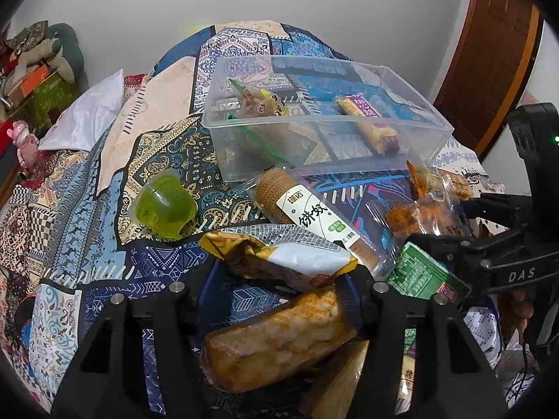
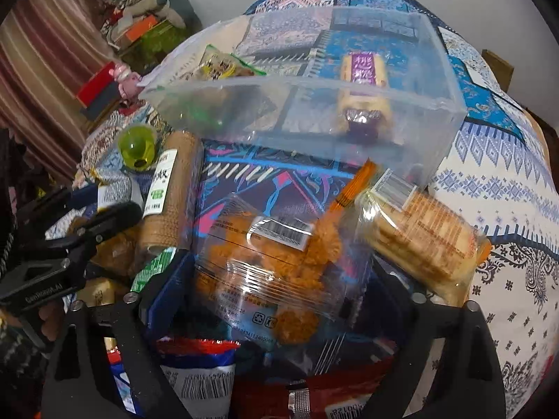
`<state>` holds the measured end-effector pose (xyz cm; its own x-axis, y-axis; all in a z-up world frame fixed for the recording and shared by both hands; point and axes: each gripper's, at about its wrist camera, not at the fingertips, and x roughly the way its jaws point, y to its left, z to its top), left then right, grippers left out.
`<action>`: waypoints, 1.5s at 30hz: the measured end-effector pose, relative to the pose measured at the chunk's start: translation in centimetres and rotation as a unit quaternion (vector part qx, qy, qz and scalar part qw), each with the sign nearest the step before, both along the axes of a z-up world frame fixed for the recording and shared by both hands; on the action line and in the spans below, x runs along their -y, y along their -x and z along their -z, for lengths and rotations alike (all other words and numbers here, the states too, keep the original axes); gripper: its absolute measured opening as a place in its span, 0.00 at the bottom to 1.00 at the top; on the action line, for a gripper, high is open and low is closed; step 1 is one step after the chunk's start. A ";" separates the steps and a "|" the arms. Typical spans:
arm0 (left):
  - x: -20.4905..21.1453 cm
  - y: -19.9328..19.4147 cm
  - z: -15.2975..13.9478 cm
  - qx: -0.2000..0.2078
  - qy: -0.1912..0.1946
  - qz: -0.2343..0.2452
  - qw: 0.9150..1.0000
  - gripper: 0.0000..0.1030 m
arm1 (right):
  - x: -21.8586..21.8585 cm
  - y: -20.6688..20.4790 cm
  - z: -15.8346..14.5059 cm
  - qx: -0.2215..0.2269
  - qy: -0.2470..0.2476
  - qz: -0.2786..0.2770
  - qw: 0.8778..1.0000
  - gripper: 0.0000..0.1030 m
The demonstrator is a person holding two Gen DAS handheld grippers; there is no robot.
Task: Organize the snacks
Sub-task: 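Grasp the white snack bag with the left tool while the right tool grasps the orange cookie bag, then drop both bags into the clear box and open both tools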
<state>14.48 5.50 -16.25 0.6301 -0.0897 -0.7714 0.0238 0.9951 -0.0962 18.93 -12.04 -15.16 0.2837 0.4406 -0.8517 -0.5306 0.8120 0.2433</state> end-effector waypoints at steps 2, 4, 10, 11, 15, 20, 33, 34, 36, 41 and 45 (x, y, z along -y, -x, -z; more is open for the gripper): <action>0.0 0.1 -0.3 0.004 -0.002 0.000 1.000 0.56 | 0.2 0.2 -0.3 0.006 -0.003 0.001 1.000 0.75; -0.2 0.2 -0.7 0.009 0.000 -0.001 1.000 0.55 | 0.4 0.5 -0.7 0.016 -0.001 0.001 1.000 0.72; -0.8 0.5 -2.7 0.031 0.006 -0.011 0.999 0.55 | 1.1 1.2 -2.2 0.041 -0.014 0.003 0.999 0.68; -0.8 0.5 -3.2 0.036 0.007 -0.012 0.999 0.55 | 1.3 1.3 -2.7 0.045 -0.018 0.005 0.999 0.68; -0.9 0.4 -5.0 0.056 0.009 -0.015 0.998 0.55 | 1.9 1.4 -4.7 0.064 -0.034 0.011 0.997 0.68; -0.7 -0.2 -7.4 0.079 0.017 -0.016 0.997 0.55 | 2.0 1.2 -7.7 0.096 -0.054 0.019 0.994 0.68; 2.0 -5.0 -10.8 0.101 0.014 0.012 0.995 0.55 | 1.6 -2.3 -10.7 0.138 -0.073 0.040 0.987 0.68; 2.2 -5.7 -10.6 0.099 0.013 0.011 0.995 0.55 | 1.6 -2.8 -10.5 0.136 -0.073 0.042 0.987 0.68; 2.3 -6.7 -10.2 0.092 0.014 0.012 0.996 0.55 | 1.5 -3.5 -10.2 0.132 -0.073 0.045 0.988 0.68; 1.8 -9.9 -8.2 0.054 0.018 0.013 0.998 0.55 | 1.1 -5.6 -9.0 0.118 -0.066 0.048 0.990 0.68; 1.4 -11.9 -6.8 0.028 0.021 0.013 0.999 0.55 | 0.5 -7.0 -8.0 0.108 -0.060 0.048 0.991 0.68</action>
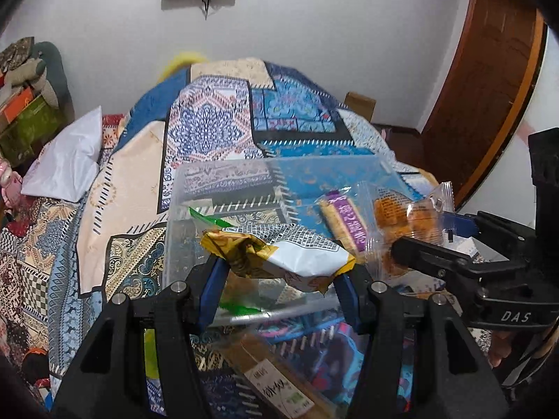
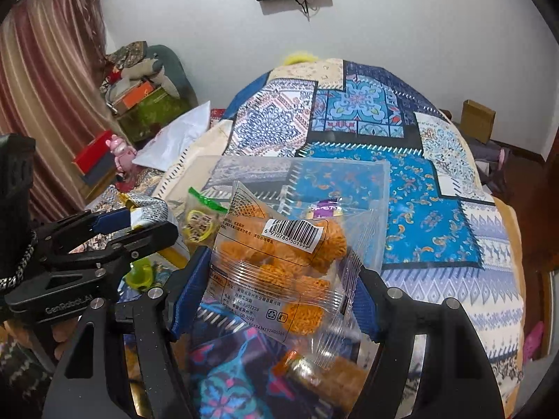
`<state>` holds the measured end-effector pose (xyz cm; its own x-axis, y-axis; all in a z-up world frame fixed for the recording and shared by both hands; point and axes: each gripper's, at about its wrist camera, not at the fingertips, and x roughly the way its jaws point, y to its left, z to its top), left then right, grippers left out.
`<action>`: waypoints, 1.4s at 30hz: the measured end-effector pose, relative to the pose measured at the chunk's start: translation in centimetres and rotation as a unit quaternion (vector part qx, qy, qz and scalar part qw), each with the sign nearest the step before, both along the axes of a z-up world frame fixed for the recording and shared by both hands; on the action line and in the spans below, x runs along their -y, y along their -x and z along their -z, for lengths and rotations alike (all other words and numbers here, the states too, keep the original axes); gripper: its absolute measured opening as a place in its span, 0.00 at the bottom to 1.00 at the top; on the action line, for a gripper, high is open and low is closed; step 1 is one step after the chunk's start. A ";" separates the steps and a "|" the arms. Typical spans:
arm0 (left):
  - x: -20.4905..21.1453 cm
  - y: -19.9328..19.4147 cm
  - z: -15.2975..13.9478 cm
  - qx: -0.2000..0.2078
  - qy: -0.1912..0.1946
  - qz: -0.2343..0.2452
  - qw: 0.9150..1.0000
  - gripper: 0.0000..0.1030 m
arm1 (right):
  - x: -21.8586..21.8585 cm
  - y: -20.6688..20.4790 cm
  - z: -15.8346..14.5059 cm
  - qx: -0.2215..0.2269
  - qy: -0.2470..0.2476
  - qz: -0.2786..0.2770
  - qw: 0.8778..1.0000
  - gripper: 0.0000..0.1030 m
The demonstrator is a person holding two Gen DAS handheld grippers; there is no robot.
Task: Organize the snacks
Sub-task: 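Drop both bags into the clear box and open both tools, then grasp the bread-roll pack with the left tool while the right tool grasps the red bag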
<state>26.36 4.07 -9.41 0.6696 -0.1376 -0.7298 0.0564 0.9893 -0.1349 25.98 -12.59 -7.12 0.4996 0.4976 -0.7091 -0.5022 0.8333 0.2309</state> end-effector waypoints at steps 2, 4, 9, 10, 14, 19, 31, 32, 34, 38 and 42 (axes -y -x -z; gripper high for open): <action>0.1 -0.7 0.4 -0.002 -0.006 0.002 1.000 0.55 | -0.4 -0.6 0.5 -0.006 0.002 -0.002 1.000 0.68; 0.3 -1.3 0.8 -0.004 -0.012 0.005 1.000 0.55 | -0.8 -1.0 0.9 -0.008 0.008 -0.004 1.000 0.68; 1.0 -1.7 1.3 0.006 -0.036 0.000 0.999 0.60 | -1.2 -1.4 1.6 -0.005 0.022 -0.003 1.000 0.71; 1.0 -1.8 1.3 0.007 -0.039 -0.002 0.999 0.61 | -1.2 -1.5 1.7 -0.005 0.024 -0.003 1.000 0.71; 0.9 -1.7 1.2 0.006 -0.032 -0.003 0.999 0.63 | -1.0 -1.6 1.5 -0.007 0.022 -0.001 1.000 0.71; 0.7 -0.4 0.4 0.012 -0.019 -0.003 1.000 0.69 | -0.5 -1.0 0.5 -0.007 0.012 -0.002 1.000 0.73; 0.3 6.2 -3.1 0.041 -0.033 -0.008 0.999 0.85 | 2.5 4.3 -3.0 0.030 0.003 -0.008 1.000 0.79; 0.1 7.2 -3.1 0.041 -0.033 -0.011 0.999 0.86 | 2.8 4.9 -3.1 0.035 0.005 -0.008 0.999 0.80; -0.1 8.4 -3.1 0.040 -0.035 -0.014 0.998 0.86 | 3.5 6.3 -3.4 0.042 0.009 -0.007 0.999 0.81; -0.3 11.5 -2.3 0.031 -0.042 -0.017 0.998 0.88 | 5.0 8.4 -3.1 0.040 0.010 -0.002 0.999 0.81; -0.5 13.5 -0.7 0.017 -0.051 -0.022 0.998 0.90 | 6.2 10.6 -1.9 0.035 0.027 0.003 0.999 0.81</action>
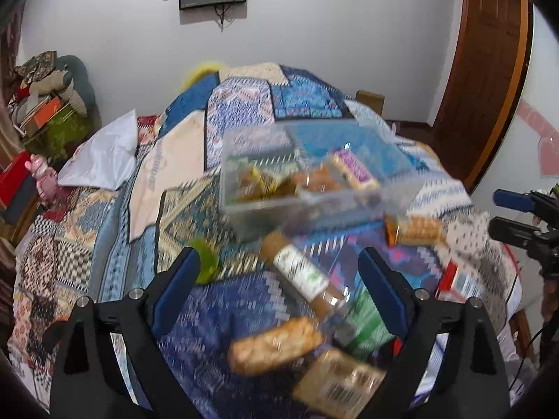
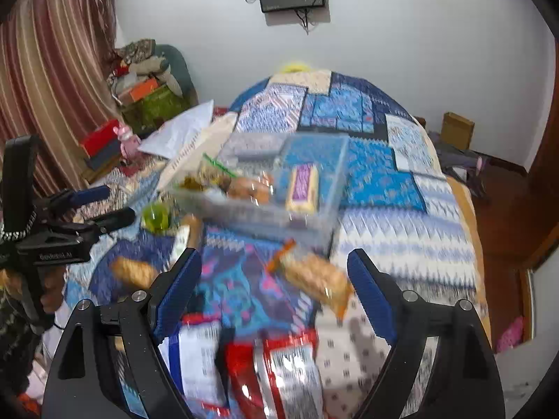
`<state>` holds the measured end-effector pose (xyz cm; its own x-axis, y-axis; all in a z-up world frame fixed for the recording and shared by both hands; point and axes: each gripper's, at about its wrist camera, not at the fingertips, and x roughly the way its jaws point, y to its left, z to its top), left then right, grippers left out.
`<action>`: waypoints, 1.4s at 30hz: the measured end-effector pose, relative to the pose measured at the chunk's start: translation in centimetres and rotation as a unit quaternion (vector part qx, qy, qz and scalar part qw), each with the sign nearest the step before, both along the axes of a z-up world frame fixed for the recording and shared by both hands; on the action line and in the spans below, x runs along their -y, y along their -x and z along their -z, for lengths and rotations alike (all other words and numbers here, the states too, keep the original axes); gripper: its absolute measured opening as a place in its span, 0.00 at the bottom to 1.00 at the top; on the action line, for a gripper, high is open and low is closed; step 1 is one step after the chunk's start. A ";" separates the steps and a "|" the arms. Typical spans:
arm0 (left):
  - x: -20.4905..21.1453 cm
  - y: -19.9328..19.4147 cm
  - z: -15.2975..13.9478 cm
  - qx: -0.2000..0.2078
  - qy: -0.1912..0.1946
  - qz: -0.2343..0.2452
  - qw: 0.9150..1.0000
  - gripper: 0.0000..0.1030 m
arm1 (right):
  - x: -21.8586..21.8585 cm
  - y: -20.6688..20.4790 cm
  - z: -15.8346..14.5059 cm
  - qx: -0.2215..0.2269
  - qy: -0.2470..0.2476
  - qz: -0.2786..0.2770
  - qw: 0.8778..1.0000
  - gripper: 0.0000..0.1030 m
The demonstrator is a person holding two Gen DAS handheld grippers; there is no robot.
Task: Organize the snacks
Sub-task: 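Grasp the bread-roll pack with the left tool while the right tool grasps the red bag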
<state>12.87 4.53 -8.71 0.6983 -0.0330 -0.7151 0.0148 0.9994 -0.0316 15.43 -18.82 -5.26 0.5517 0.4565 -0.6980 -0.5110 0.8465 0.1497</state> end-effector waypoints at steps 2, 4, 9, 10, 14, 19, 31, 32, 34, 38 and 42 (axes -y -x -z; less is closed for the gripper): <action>-0.2 0.9 1.1 -0.013 -0.002 -0.004 1.000 0.90 | 0.6 0.8 0.8 -0.007 0.005 0.000 1.000 0.81; -0.5 1.4 1.9 -0.024 0.001 -0.014 1.000 0.90 | 1.1 1.5 1.8 -0.017 0.015 0.004 1.000 0.81; -1.0 3.2 4.0 -0.042 0.020 -0.030 0.998 0.90 | 2.3 2.6 4.2 -0.049 0.015 0.014 0.999 0.81; -1.1 3.3 4.3 -0.044 0.022 -0.031 0.998 0.90 | 2.5 2.9 4.5 -0.055 0.012 0.015 0.998 0.81; -0.8 3.6 5.3 -0.055 0.025 -0.030 0.998 0.90 | 2.4 3.6 6.4 -0.079 0.015 0.014 0.997 0.81; -0.4 3.0 6.5 -0.070 0.032 -0.026 0.997 0.90 | 1.7 4.3 8.4 -0.105 0.037 0.003 0.994 0.81; -0.7 1.2 8.7 -0.086 0.061 -0.047 0.993 0.88 | 0.6 4.2 10.1 -0.104 0.057 -0.013 0.993 0.81; -0.6 1.2 8.8 -0.083 0.063 -0.042 0.994 0.81 | 0.6 4.2 10.2 -0.104 0.058 -0.013 0.993 0.81; -0.4 1.2 8.7 -0.079 0.062 -0.038 0.994 0.76 | 0.5 4.2 10.2 -0.102 0.061 -0.012 0.993 0.80; -0.1 1.5 8.5 -0.071 0.056 -0.036 0.995 0.75 | 0.6 4.0 9.9 -0.093 0.059 -0.002 0.994 0.65; 0.0 2.0 7.8 -0.061 0.044 -0.034 0.997 0.74 | 1.6 3.6 9.6 -0.093 0.038 0.010 0.995 0.63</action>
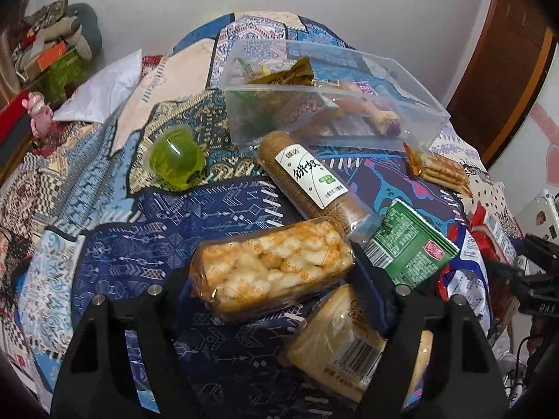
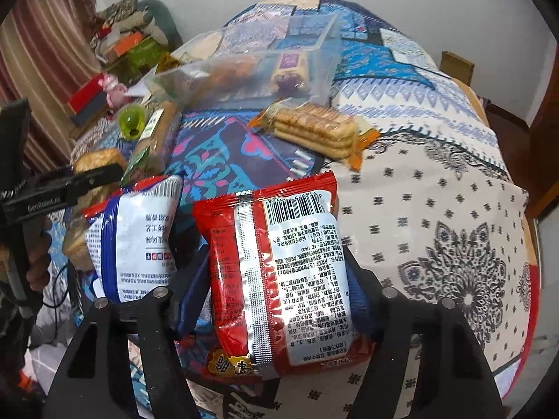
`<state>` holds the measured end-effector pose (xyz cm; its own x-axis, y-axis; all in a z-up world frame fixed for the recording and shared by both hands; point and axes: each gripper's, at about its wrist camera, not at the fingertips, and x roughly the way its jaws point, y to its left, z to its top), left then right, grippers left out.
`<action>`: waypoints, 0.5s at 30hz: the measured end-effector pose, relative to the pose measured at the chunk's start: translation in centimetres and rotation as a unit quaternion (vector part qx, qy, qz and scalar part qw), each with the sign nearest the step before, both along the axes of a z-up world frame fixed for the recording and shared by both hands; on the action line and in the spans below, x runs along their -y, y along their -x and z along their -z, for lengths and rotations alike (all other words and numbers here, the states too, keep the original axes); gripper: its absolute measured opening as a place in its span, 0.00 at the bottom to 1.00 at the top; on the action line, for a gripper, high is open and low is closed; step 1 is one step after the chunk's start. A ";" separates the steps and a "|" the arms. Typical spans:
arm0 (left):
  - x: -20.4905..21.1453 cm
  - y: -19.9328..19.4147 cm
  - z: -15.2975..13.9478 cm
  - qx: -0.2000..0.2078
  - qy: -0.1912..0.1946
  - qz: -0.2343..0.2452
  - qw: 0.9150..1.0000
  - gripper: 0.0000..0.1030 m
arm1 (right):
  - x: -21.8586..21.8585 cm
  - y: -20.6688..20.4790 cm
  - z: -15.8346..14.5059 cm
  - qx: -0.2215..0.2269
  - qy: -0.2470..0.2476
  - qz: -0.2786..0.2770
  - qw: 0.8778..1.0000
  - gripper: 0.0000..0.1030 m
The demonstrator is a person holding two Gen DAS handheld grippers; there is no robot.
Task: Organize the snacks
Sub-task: 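Grasp the bread-roll pack with the left tool while the right tool grasps the red bag, then place both packs into the clear box and open both tools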
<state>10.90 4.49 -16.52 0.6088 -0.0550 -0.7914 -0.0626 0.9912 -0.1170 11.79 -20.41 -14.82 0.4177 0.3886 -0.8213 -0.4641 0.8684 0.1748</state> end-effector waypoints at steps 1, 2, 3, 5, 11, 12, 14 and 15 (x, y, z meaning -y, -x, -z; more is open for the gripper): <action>-0.1 0.2 -0.4 0.005 -0.002 -0.001 1.000 0.74 | 0.2 0.1 -0.2 0.004 0.000 0.004 1.000 0.63; -0.2 0.3 -0.7 0.008 -0.001 -0.002 1.000 0.74 | 0.5 0.1 -0.4 0.007 -0.004 0.006 1.000 0.63; -0.3 0.4 -1.0 0.010 0.001 -0.002 1.000 0.74 | 0.8 0.1 -0.8 0.009 -0.012 0.008 1.000 0.63; -0.7 0.5 -1.9 0.018 0.007 -0.006 1.000 0.74 | 1.2 -0.1 -1.5 0.013 -0.021 0.013 1.000 0.63; -1.1 0.3 -4.7 0.050 0.014 -0.011 0.999 0.74 | 1.7 -0.6 -4.9 0.060 -0.034 0.029 0.997 0.63; -1.1 0.2 -5.1 0.056 0.015 -0.011 0.998 0.74 | 1.6 -0.8 -5.5 0.067 -0.037 0.030 0.997 0.63; -0.9 -0.1 -6.2 0.069 0.011 -0.011 0.998 0.74 | 1.4 -1.4 -6.5 0.078 -0.045 0.031 0.995 0.63; -0.8 -0.3 -6.6 0.074 0.009 -0.011 0.997 0.74 | 1.2 -1.7 -7.1 0.085 -0.048 0.032 0.995 0.63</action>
